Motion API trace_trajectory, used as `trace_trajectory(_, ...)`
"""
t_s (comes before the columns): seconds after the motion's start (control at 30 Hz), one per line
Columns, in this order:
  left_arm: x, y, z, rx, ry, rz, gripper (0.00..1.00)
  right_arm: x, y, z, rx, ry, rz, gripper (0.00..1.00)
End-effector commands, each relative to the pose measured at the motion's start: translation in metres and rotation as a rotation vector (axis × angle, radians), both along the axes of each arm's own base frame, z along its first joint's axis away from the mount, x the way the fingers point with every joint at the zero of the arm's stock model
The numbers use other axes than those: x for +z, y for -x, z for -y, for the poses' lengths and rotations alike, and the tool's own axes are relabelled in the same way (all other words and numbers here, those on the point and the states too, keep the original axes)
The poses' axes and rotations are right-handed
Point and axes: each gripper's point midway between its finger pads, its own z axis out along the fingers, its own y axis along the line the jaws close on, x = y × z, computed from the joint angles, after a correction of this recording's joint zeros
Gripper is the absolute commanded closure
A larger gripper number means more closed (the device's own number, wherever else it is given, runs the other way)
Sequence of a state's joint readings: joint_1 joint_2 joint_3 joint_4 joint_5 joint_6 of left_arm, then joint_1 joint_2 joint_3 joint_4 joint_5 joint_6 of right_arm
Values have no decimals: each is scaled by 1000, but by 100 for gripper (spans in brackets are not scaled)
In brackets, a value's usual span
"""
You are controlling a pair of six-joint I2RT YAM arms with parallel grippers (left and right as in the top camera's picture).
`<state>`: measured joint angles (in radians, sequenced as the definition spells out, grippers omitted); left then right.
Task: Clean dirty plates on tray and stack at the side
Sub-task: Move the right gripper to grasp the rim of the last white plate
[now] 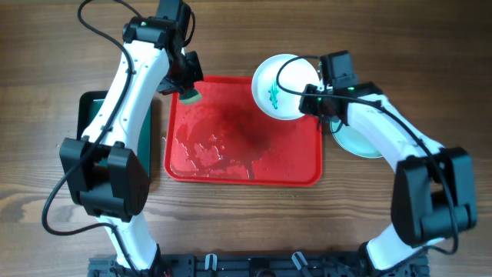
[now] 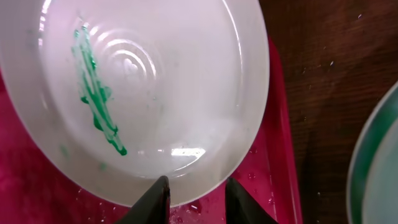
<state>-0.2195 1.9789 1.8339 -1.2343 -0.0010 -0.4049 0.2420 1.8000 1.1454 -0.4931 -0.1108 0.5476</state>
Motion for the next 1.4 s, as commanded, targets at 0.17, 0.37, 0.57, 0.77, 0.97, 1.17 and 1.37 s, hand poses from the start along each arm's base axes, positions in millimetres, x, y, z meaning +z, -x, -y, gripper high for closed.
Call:
trace_trajectory(0.17,4,-3,-1,2,14,12,96,-41,10,-15,-11,-47,-125,74)
trace_trajectory(0.37,4,-3,-1,2,14,12,96,-40,58,-70,212,-143,-248,79)
trace_trajectory(0.57,4,-3,-1,1,14,11,96,-20,50,-74,311,-129,-167,61)
trace_trajectory(0.77,4,-3,-1,2,14,12,96,-15,1,-59,438,79,70,45)
trace_trajectory(0.97,4,-3,-1,1,14,11,96,-32,-10,-64,400,59,78,65)
trace_trajectory(1.17,4,-3,-1,2,13,12,96,-38,9,-78,304,-41,-23,84)
trace_trajectory(1.37,-7,1,-2,2,10,-6,96,-49,29,-93,236,-80,-110,73)
